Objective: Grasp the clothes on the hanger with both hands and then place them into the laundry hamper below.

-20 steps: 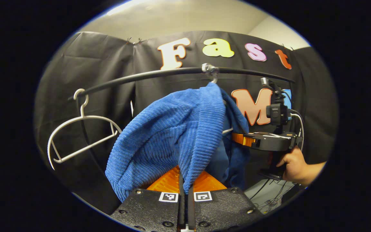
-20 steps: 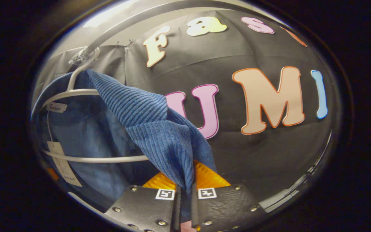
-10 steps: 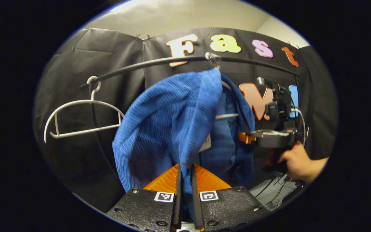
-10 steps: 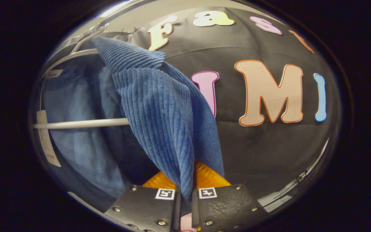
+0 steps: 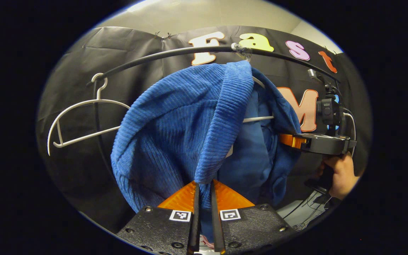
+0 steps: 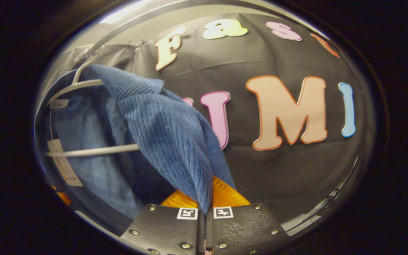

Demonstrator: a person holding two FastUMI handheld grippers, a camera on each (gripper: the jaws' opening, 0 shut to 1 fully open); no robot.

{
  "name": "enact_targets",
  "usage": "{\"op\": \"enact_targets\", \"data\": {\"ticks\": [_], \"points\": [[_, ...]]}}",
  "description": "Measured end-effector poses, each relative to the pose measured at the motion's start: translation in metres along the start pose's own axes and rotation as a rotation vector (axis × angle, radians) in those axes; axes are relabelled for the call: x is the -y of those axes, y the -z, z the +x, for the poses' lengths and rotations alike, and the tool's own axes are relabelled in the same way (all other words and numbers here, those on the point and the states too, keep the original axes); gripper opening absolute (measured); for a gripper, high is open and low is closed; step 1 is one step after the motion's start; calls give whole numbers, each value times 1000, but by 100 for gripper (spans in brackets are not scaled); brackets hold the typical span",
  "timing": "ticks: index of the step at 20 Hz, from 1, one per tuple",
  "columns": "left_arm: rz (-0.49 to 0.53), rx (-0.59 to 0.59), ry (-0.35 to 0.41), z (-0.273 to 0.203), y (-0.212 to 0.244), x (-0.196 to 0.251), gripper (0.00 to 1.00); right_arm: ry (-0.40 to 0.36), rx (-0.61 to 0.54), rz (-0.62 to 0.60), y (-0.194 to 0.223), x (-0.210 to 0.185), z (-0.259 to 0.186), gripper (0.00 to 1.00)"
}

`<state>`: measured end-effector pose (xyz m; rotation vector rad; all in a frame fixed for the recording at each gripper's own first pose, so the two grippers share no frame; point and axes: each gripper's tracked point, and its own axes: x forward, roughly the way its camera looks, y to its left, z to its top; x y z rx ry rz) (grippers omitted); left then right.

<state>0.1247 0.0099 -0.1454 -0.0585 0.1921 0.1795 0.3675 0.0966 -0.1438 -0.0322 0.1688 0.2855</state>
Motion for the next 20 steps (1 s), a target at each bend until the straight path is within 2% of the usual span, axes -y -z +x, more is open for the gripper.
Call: {"op": "enact_targets", "data": {"ticks": [2, 4, 5, 11, 13, 16, 18, 20], "points": [[17, -21, 17, -1, 0, 1, 4, 3, 2, 3, -2, 1, -1, 2], [46, -42, 40, -14, -7, -5, 0, 4, 9, 25, -9, 3, -5, 2], [42, -24, 46, -23, -18, -11, 0, 11, 30, 37, -18, 6, -8, 4], [6, 20, 39, -71, -73, -55, 1, 59, 148, 29, -70, 22, -23, 0], [-2, 37, 63, -81, -89, -64, 1, 112, 176, -29, -80, 33, -22, 2], [-25, 29, 98, -90, -106, -82, 2, 134, 220, -33, -96, 30, -22, 2], [-23, 28, 113, -93, -118, -92, 1, 148, 236, -34, -102, 31, -22, 2], [15, 59, 94, -98, -133, -106, 1, 153, 236, -61, -103, 30, -17, 0]]}}
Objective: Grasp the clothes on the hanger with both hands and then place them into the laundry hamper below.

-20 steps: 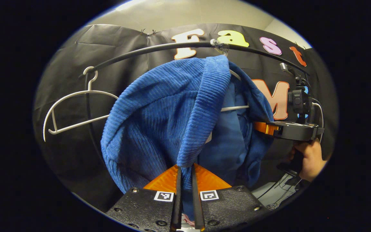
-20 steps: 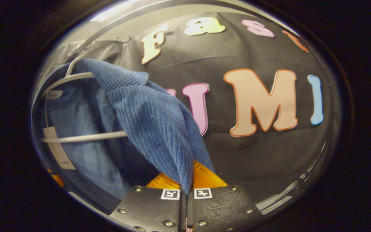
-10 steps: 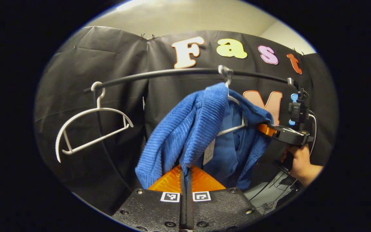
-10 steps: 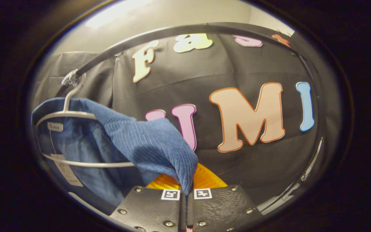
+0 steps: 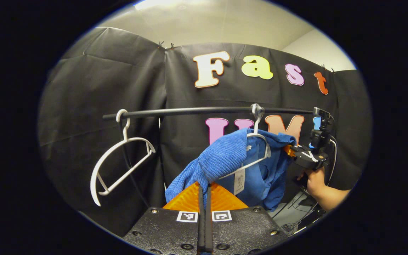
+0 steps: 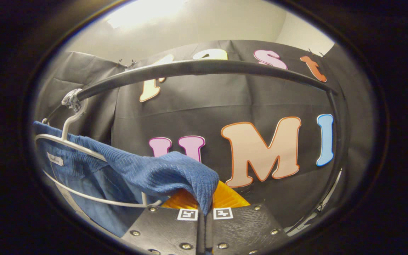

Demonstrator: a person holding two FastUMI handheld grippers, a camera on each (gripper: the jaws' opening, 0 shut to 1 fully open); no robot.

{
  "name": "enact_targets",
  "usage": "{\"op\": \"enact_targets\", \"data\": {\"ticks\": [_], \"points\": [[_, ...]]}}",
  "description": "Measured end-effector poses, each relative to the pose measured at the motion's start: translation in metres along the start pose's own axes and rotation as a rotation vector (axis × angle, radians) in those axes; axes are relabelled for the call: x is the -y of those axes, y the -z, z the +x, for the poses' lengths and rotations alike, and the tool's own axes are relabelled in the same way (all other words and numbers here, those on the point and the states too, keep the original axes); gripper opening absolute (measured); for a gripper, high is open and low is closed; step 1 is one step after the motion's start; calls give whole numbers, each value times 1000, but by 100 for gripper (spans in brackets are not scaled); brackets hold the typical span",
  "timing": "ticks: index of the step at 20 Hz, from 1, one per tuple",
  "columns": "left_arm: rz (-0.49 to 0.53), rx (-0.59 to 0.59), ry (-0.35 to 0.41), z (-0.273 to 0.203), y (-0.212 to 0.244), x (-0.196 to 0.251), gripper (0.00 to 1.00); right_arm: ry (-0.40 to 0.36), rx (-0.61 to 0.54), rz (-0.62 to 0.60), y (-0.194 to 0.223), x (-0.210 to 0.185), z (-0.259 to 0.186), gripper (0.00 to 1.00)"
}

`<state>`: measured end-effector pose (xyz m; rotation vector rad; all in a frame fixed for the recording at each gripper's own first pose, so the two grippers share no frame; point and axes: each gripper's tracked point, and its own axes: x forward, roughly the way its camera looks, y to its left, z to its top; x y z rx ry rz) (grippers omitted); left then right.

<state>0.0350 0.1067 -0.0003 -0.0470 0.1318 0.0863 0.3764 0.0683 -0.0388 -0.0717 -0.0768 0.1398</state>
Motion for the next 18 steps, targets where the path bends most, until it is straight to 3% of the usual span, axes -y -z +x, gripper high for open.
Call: {"op": "enact_targets", "data": {"ticks": [4, 13, 18], "points": [[124, 89, 3, 4, -25, -10, 0, 16, 13, -8, 1, 4, 10, 1], [101, 38, -5, 51, -8, -38, 0, 26, 11, 40, 12, 3, 39, 1], [65, 36, 36, 76, 5, -24, 0, 54, -2, 40, 21, 12, 47, 2]]}}
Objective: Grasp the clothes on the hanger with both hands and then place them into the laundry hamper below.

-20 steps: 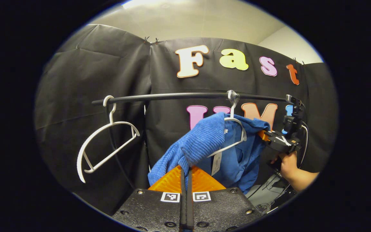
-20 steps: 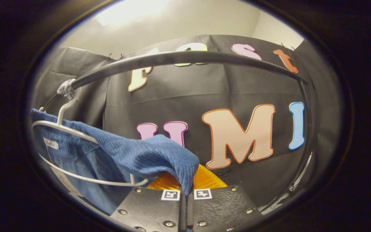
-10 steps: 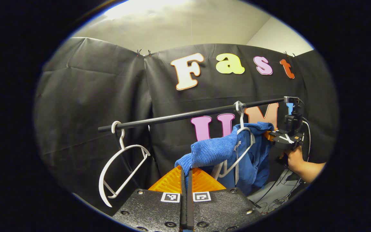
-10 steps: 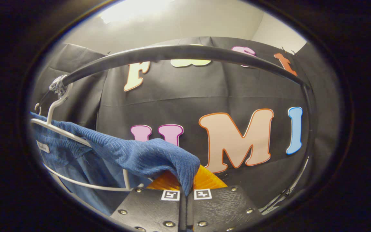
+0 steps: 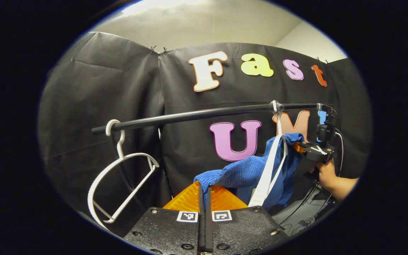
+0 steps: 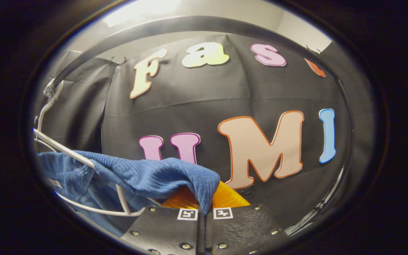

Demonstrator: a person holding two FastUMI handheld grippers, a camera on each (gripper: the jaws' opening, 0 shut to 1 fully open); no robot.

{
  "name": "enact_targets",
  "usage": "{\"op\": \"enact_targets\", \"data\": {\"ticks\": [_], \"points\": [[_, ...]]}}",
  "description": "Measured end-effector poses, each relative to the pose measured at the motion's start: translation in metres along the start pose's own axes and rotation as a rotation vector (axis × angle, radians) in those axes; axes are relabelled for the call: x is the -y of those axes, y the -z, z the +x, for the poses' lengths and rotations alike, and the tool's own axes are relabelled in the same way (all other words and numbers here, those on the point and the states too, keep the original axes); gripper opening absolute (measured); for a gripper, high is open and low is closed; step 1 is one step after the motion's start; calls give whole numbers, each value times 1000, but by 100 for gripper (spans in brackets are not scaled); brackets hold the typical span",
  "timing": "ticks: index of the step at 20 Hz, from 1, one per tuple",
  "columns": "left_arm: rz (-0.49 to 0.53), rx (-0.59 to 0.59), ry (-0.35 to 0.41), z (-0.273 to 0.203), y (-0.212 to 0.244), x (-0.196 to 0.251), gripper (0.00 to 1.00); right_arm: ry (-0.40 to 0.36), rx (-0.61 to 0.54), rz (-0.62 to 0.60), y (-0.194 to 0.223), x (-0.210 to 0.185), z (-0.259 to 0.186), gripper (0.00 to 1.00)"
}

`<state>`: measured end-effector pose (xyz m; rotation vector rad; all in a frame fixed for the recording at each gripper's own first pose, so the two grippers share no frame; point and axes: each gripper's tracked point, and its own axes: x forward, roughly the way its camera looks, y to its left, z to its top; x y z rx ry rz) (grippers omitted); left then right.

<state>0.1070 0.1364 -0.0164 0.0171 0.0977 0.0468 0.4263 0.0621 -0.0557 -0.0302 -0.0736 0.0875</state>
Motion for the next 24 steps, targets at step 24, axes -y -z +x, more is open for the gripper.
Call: {"op": "enact_targets", "data": {"ticks": [24], "points": [[-169, -244, 47, 57, 171, 11, 0, -27, -385, 58, 173, -24, -52, 2]]}}
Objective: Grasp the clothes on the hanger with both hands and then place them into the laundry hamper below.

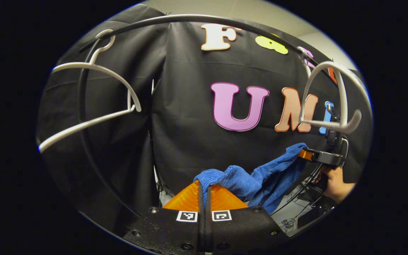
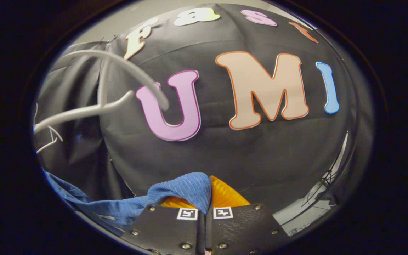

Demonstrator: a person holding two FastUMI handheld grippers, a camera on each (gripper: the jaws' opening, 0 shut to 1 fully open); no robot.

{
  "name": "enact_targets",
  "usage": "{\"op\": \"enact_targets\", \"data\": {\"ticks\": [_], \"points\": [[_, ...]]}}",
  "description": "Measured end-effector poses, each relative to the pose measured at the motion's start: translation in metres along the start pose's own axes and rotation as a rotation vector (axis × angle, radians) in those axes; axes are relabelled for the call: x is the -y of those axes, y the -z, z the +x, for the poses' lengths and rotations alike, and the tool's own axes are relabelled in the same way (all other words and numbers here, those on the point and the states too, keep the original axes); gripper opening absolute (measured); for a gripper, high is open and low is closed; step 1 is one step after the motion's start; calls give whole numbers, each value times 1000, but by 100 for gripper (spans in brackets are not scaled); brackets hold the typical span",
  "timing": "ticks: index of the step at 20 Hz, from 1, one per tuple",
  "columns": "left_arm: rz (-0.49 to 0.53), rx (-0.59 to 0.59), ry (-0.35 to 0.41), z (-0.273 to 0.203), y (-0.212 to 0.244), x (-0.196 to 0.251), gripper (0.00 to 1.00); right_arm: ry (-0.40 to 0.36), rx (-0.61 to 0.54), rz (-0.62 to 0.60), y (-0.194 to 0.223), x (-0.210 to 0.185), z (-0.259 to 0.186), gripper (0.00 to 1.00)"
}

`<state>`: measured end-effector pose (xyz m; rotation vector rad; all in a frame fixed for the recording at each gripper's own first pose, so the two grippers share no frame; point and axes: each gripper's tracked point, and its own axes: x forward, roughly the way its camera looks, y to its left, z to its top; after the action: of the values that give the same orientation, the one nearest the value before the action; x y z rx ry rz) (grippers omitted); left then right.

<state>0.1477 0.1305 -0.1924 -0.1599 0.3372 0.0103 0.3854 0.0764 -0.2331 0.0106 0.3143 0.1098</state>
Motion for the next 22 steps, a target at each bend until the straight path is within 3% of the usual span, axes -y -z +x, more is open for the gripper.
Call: {"op": "enact_targets", "data": {"ticks": [4, 10, 17, 22], "points": [[1, -20, 28, -6, 26, 17, 0, -38, -68, -15, 23, -23, -25, 2], [63, 8, 103, -4, 37, 55, 0, -75, -114, 13, 24, -54, -69, 2], [193, 48, 227, 2, 61, 137, 1, -56, -200, 34, 61, -43, -108, 2], [186, 107, 274, 2, 30, 192, 1, -160, -191, 0, 49, -57, -134, 2]]}}
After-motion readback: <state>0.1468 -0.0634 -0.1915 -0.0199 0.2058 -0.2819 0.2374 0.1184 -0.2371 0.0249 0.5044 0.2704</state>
